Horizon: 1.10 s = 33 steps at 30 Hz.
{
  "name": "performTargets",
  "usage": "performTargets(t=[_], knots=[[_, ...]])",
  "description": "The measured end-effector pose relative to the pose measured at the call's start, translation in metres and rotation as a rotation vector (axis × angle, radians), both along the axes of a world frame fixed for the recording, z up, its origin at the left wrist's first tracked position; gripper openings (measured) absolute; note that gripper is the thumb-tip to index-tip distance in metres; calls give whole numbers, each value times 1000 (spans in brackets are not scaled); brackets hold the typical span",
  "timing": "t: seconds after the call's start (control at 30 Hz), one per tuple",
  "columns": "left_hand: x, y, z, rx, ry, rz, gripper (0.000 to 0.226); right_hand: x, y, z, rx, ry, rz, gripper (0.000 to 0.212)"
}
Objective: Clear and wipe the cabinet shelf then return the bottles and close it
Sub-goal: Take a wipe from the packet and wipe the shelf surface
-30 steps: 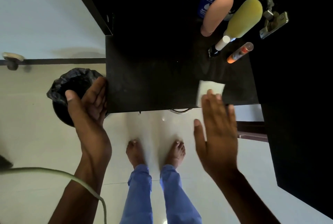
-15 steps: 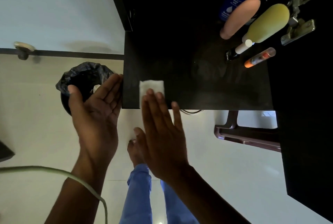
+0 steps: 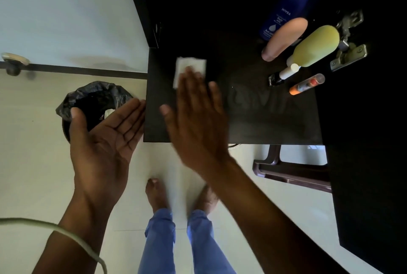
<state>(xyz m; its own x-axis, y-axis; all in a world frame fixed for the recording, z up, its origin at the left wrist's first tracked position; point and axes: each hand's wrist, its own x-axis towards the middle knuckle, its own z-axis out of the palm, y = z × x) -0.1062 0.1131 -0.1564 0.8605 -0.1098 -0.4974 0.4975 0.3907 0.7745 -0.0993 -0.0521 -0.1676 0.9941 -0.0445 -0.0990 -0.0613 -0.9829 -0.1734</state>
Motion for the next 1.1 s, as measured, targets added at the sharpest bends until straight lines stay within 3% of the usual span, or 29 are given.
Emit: performTargets(t=[0.17,0.4,0.63,0.93,1.1], knots=[[1,-5,2,104,9,19,79,-16,-59,0,-27,26,-309,73],[6,-13,4,235,43,39,72,-111,-97,0,-94,-19,-316,70],[3,-18,-3,366,-5,23,60,-110,-131,-6,-148,-73,-513,70],[7,-15,-8,408,2,-13,61,-104,-139,-7,-123,-61,-469,71],[5,-21,-3,409,12,32,57,-93,-98,-1,-53,-17,-290,74]])
